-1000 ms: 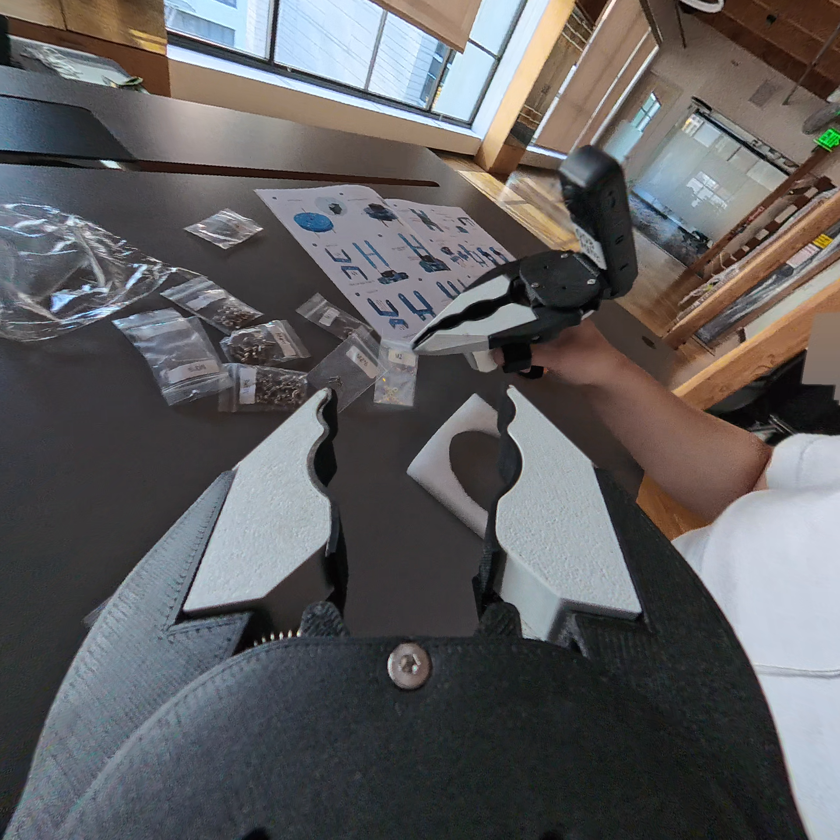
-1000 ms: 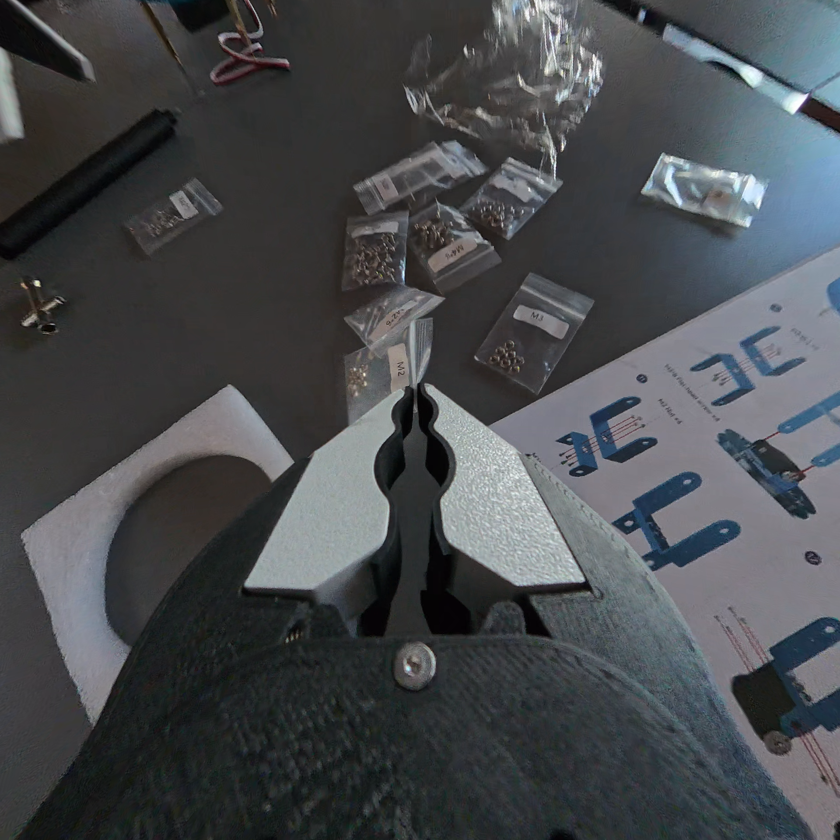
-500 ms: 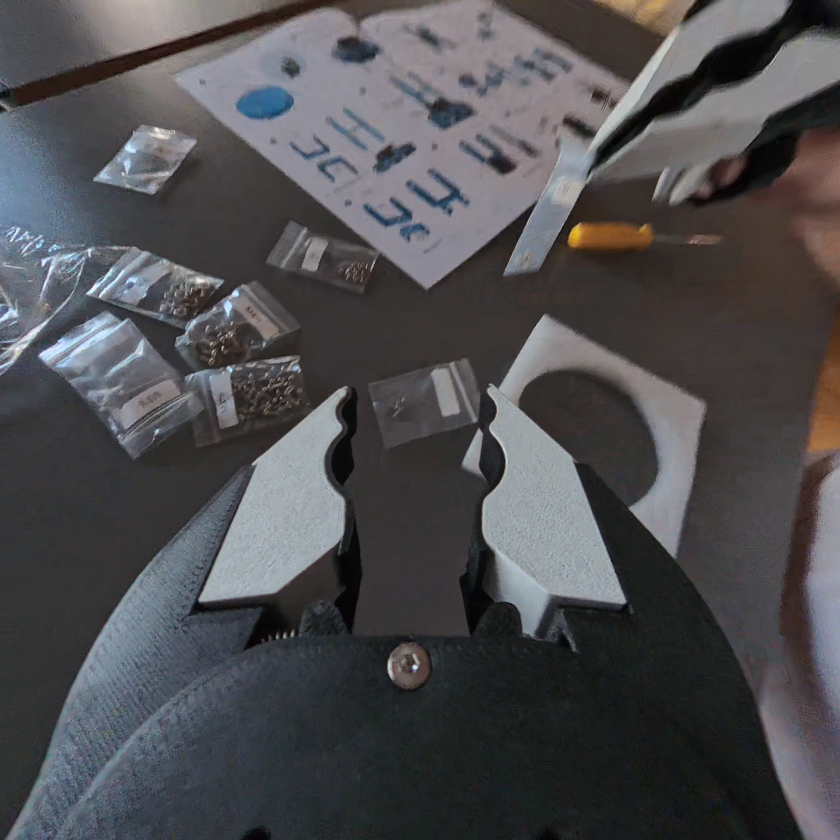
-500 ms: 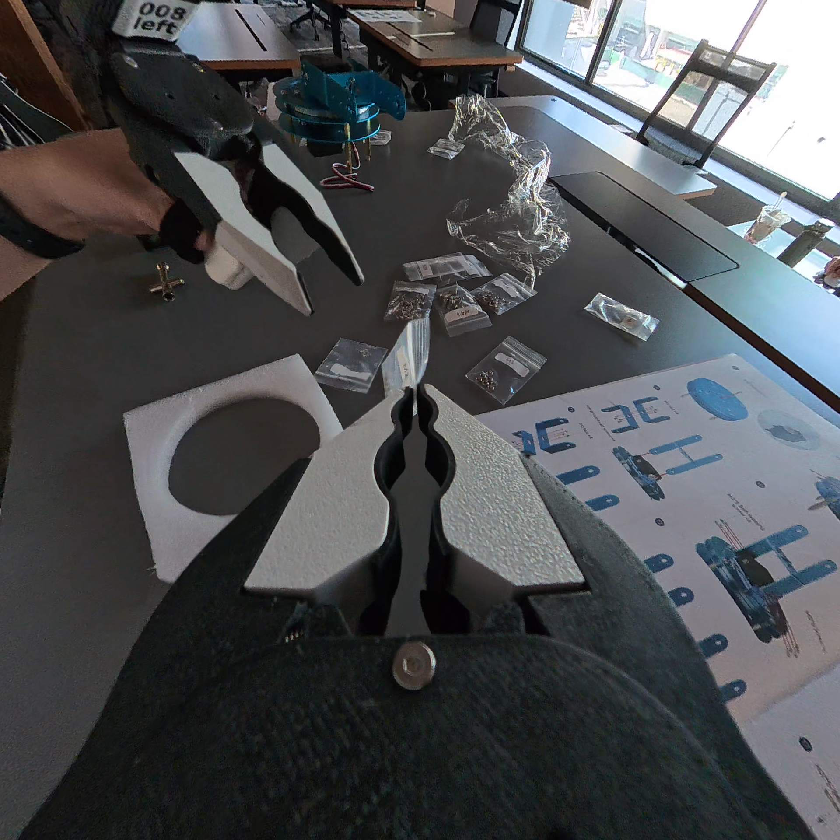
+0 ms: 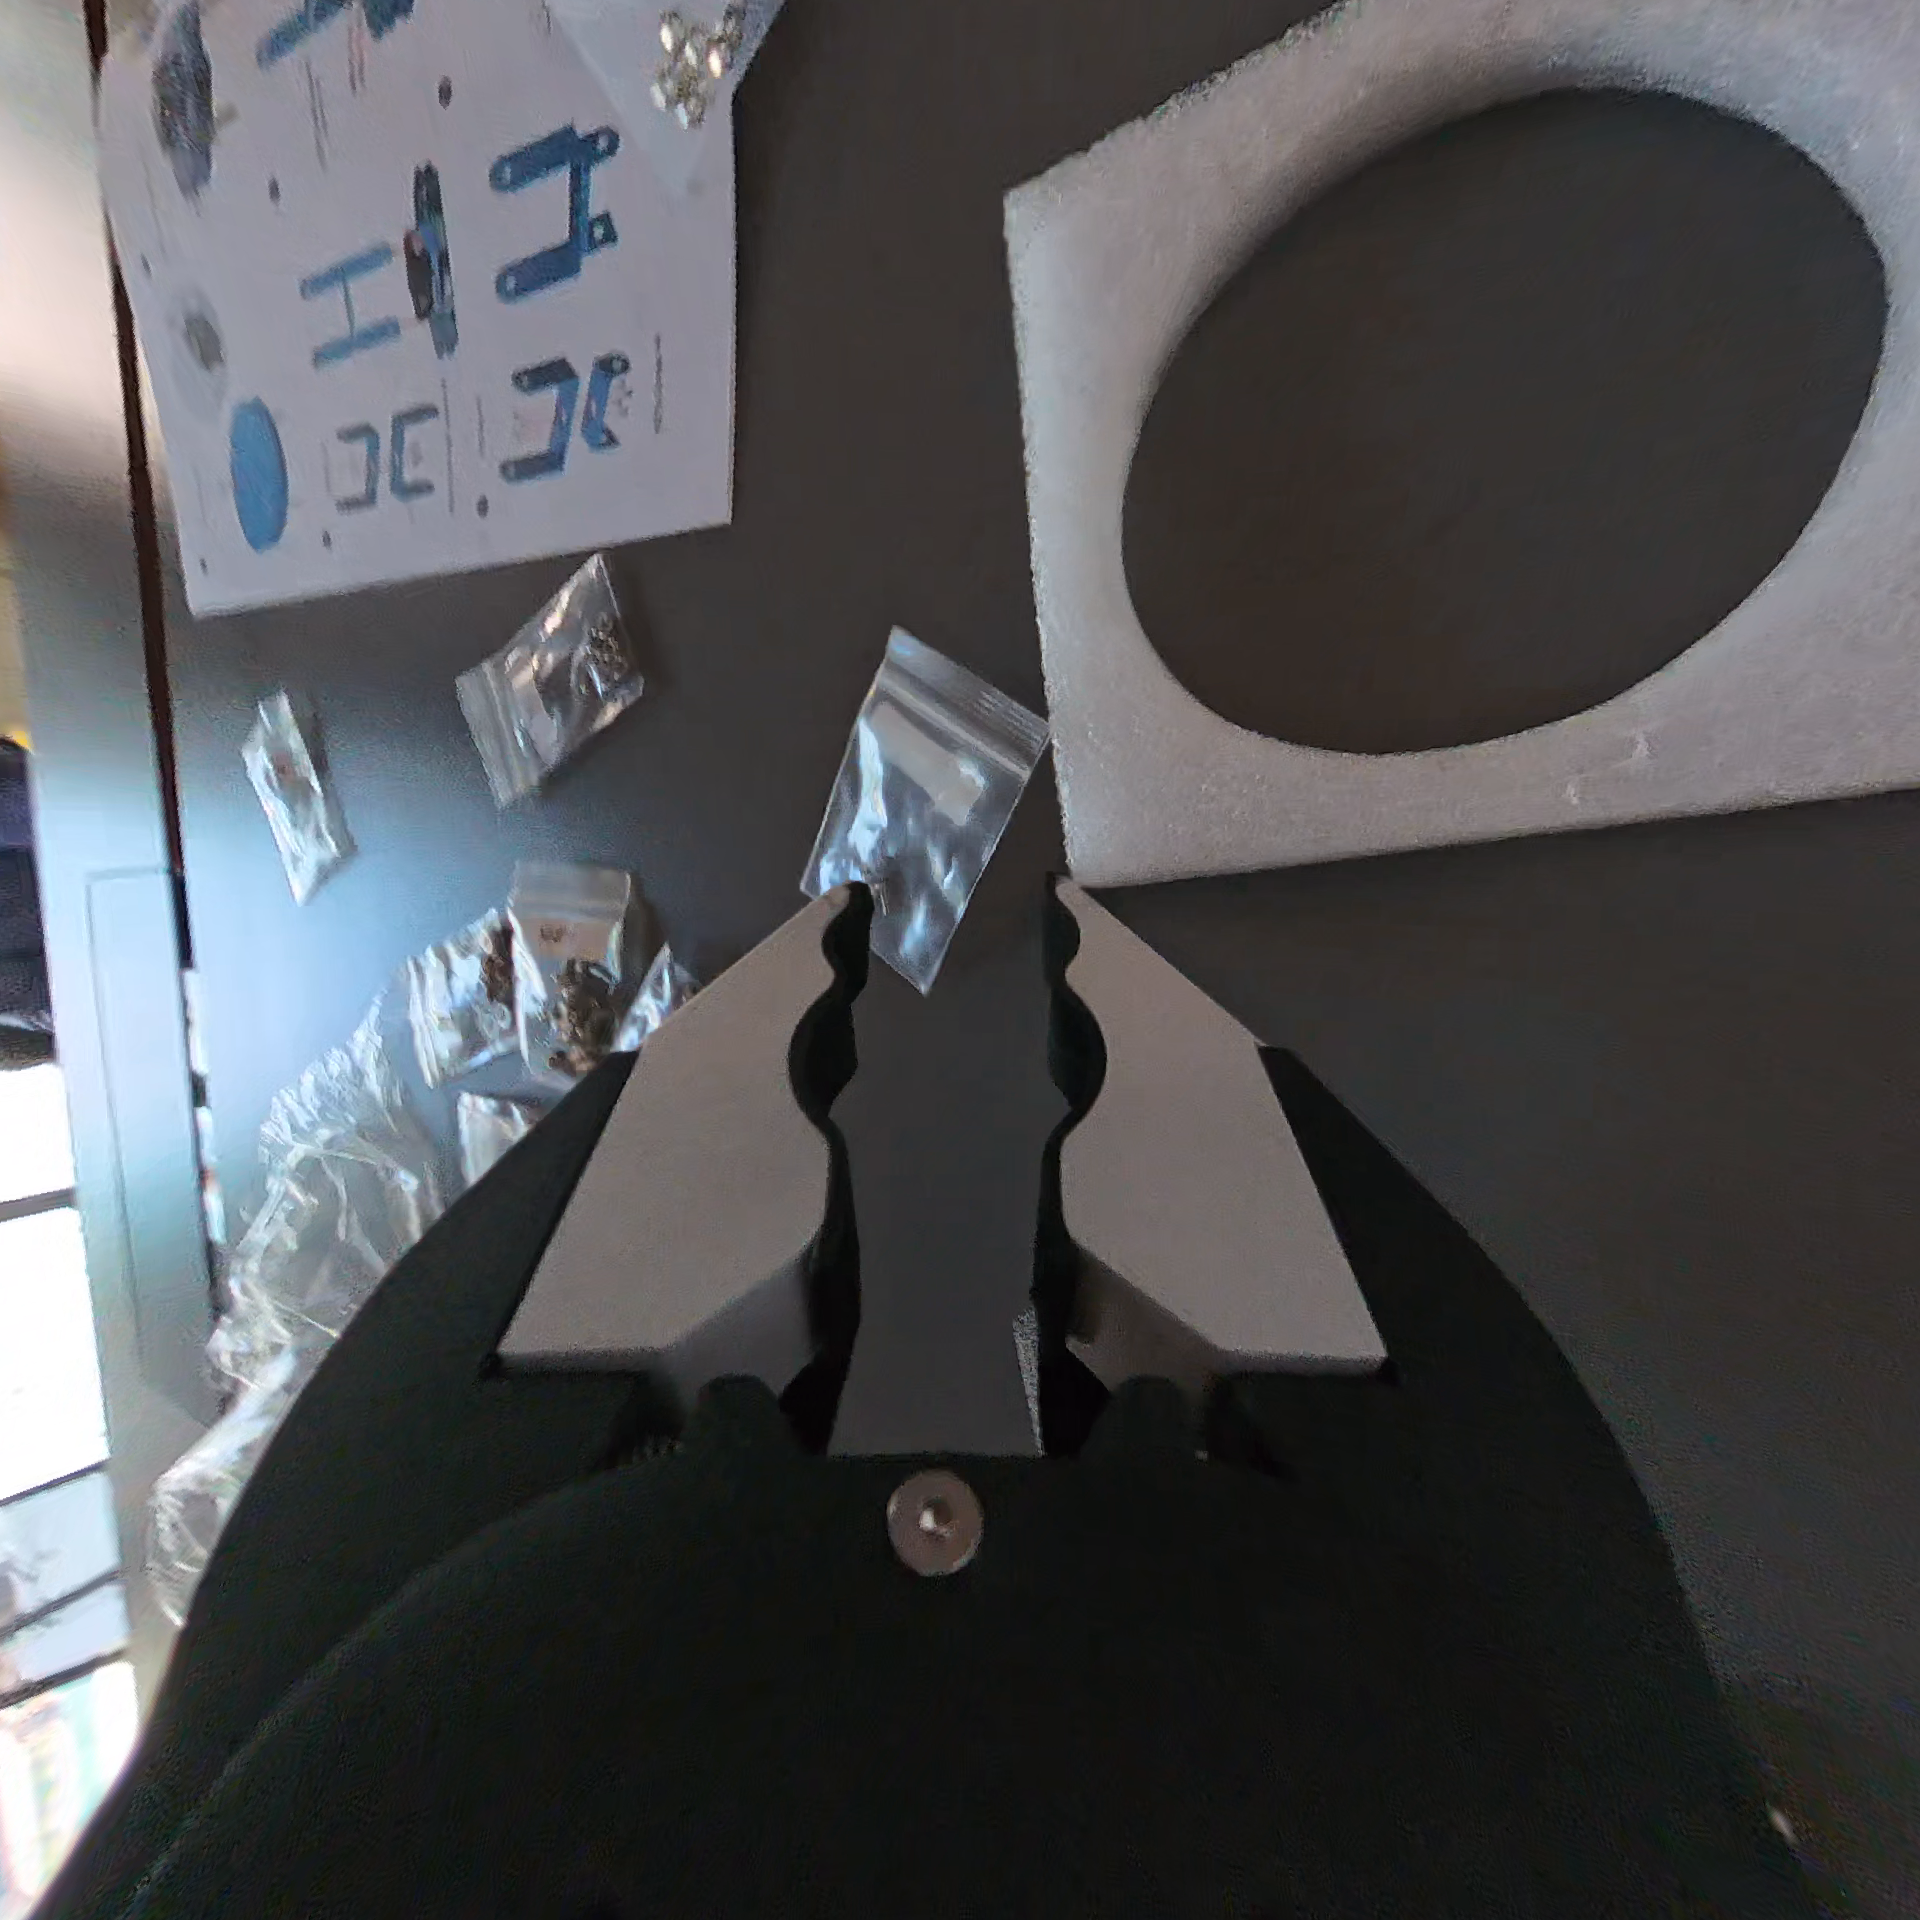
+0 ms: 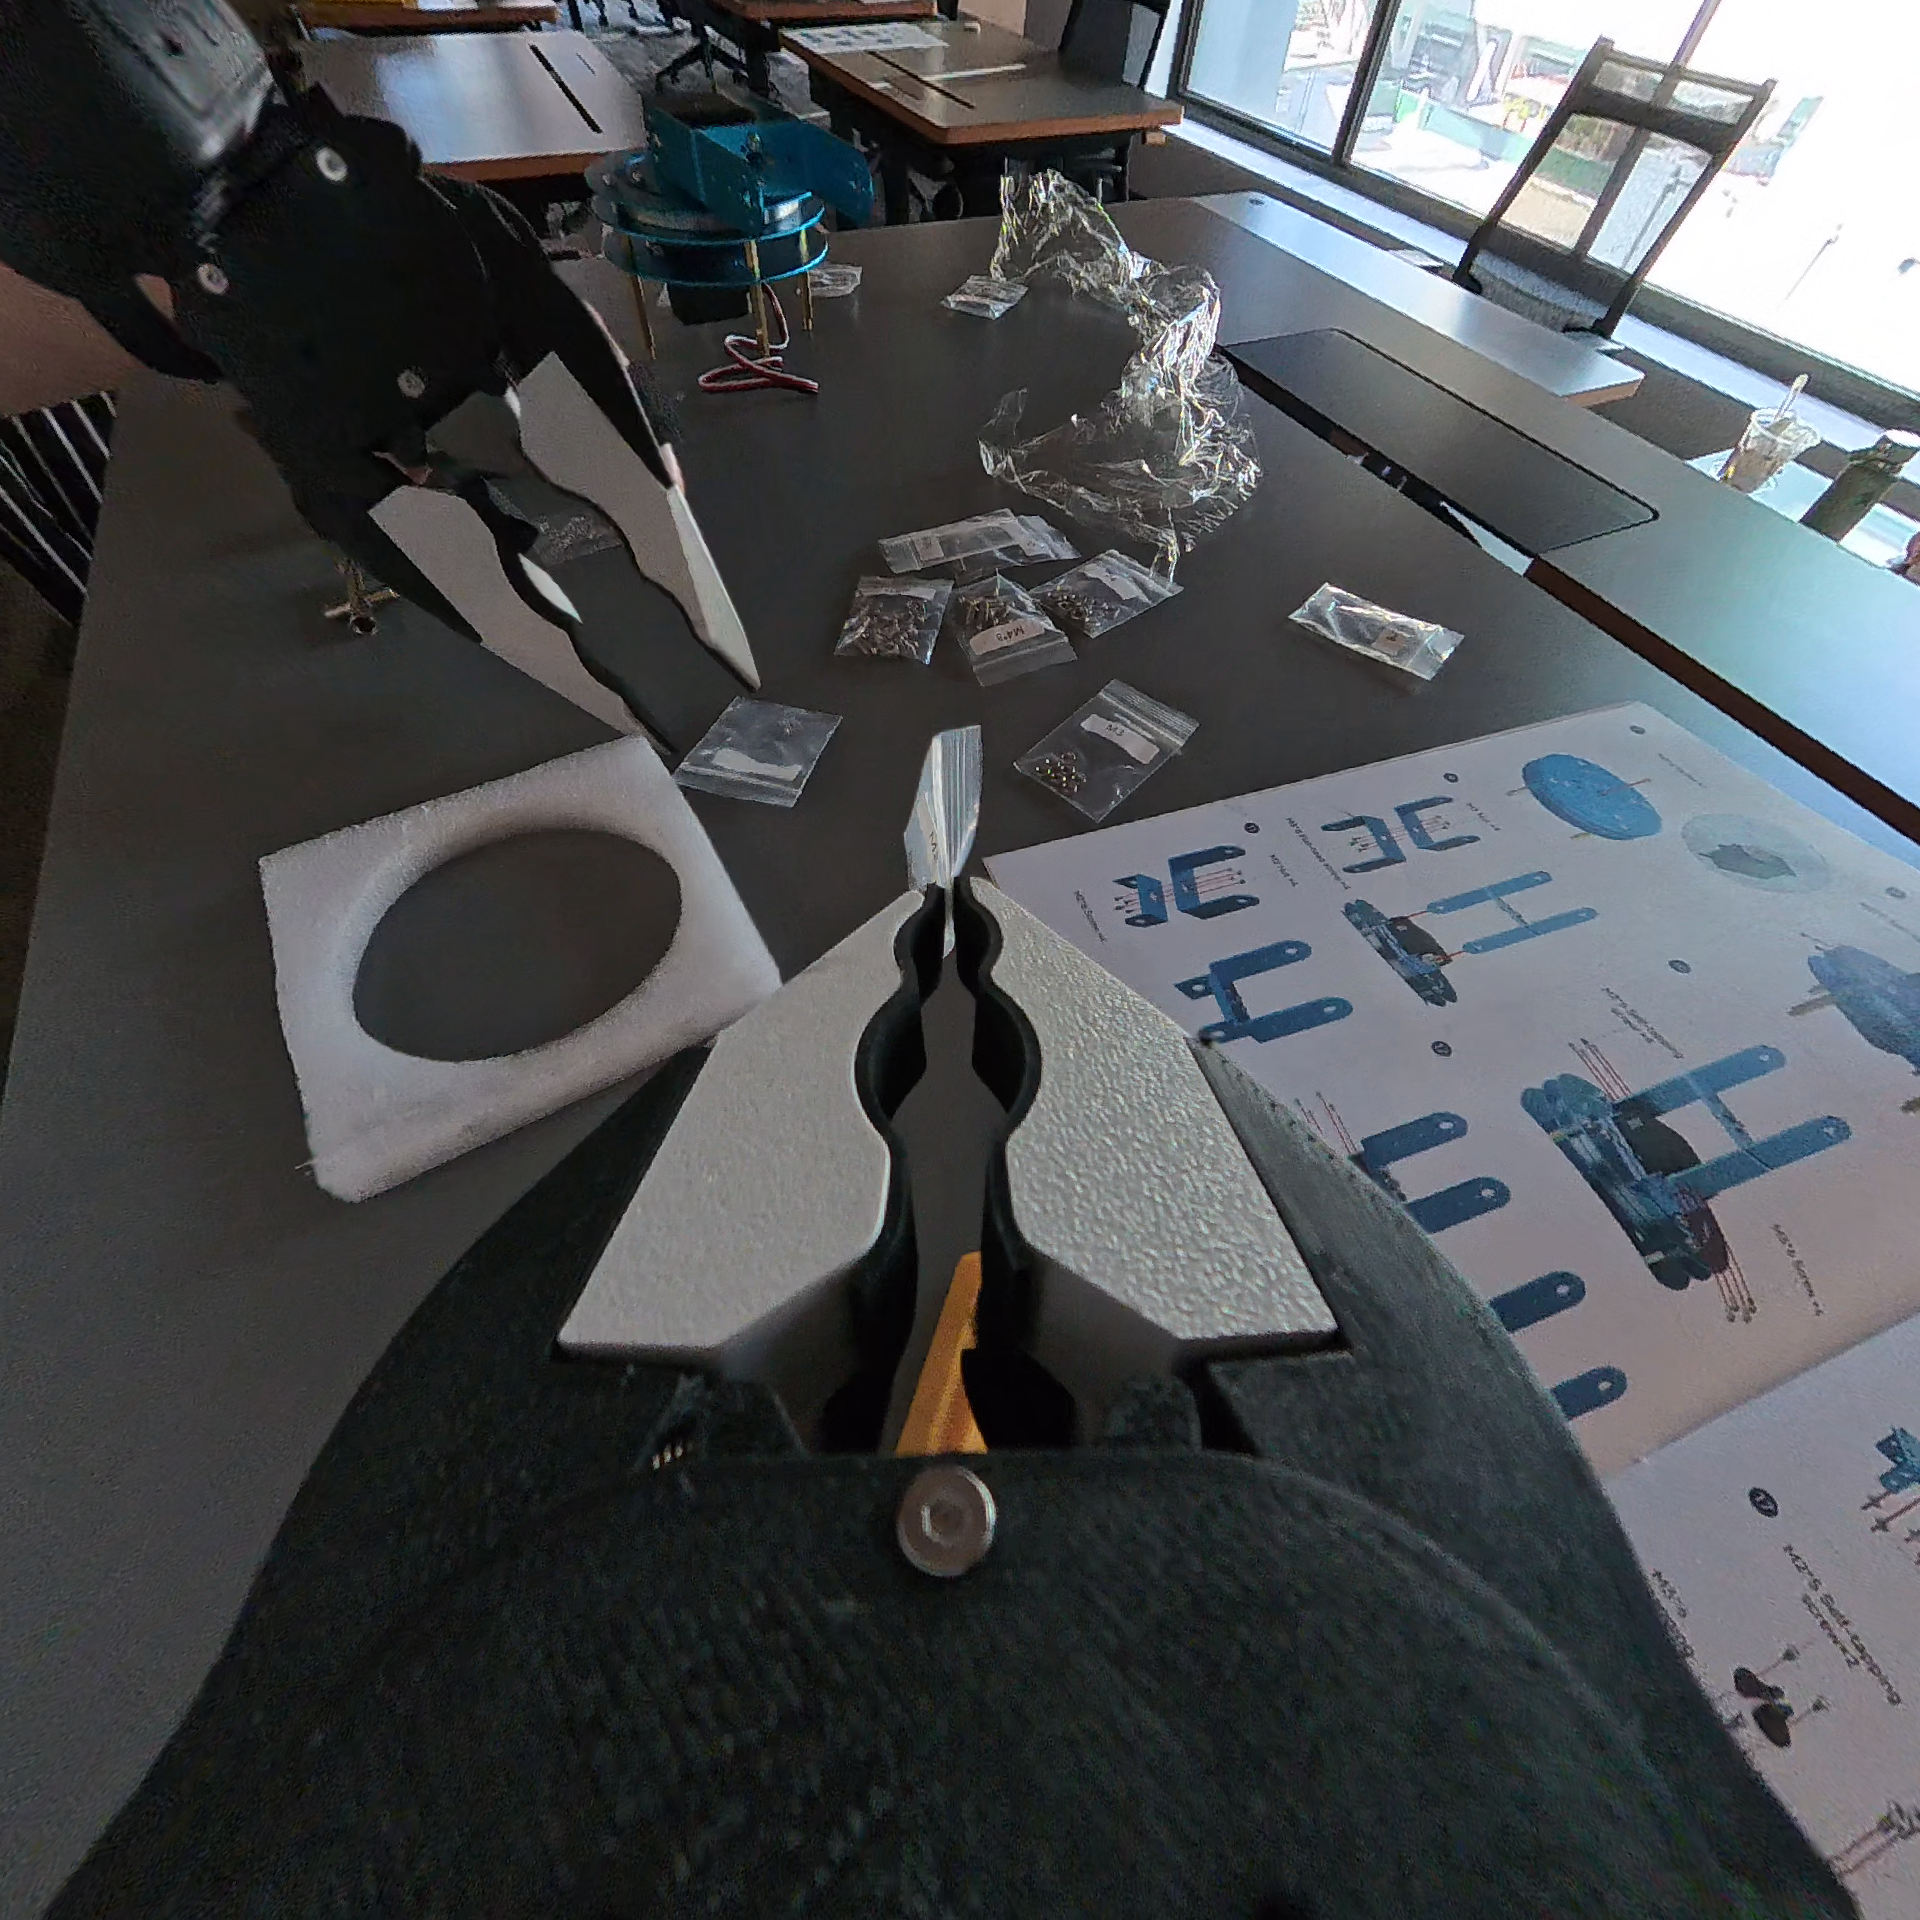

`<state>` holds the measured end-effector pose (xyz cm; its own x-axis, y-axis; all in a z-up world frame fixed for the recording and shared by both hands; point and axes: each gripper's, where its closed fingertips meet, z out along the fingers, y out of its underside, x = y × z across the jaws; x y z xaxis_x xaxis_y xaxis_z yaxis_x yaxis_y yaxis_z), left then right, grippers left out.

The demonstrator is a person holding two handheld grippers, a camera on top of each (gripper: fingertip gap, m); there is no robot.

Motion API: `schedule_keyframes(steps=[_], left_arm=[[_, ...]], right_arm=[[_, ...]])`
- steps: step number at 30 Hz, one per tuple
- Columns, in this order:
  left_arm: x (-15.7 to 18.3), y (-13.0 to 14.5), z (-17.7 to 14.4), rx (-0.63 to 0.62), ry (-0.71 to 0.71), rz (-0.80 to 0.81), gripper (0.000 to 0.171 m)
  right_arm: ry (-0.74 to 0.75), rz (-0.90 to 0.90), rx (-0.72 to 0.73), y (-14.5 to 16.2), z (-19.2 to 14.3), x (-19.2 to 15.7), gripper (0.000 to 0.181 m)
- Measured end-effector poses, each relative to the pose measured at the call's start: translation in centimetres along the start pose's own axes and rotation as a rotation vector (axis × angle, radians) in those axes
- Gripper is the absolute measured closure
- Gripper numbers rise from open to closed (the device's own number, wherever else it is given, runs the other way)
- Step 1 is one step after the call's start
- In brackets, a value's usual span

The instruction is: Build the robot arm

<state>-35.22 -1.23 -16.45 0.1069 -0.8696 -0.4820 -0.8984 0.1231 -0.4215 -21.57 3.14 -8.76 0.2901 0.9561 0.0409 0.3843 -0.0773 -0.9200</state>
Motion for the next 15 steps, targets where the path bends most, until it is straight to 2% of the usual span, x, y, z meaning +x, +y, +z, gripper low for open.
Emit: schedule_keyframes(steps=[1, 3, 5, 8, 10, 13, 15], left_arm=[[0.0, -0.3, 0.3, 0.01, -0.016, 0.054, 0.145], [0.0, -0.2, 1.1, 0.006, -0.048, 0.152, 0.171], [-0.9, -0.1, 1.6, 0.0, -0.108, 0.154, 0.171], [-2.3, 0.3, 1.2, -0.023, -0.103, 0.004, 0.171], [-3.4, -0.9, 0.0, 0.054, -0.113, -0.092, 0.171], [-3.7, -1.8, -1.0, 0.098, -0.049, -0.206, 0.171], [-2.8, -2.2, -0.7, 0.104, -0.002, -0.211, 0.17]], right_arm=[[0.002, 0.004, -0.006, 0.2, -0.1, 0.1, 0.181], [0.006, 0.011, -0.022, 0.7, -0.2, 0.2, 0.181], [0.005, 0.011, -0.023, 1.0, -0.4, 0.1, 0.181], [0.007, 0.002, -0.026, 1.2, -0.6, 0.1, 0.181], [-0.009, 0.014, -0.016, 1.1, -0.6, 0.0, 0.181], [-0.034, 0.024, -0.012, 0.9, -0.4, -0.1, 0.181], [-0.013, 0.02, -0.017, 1.2, -0.4, 0.4, 0.181]])
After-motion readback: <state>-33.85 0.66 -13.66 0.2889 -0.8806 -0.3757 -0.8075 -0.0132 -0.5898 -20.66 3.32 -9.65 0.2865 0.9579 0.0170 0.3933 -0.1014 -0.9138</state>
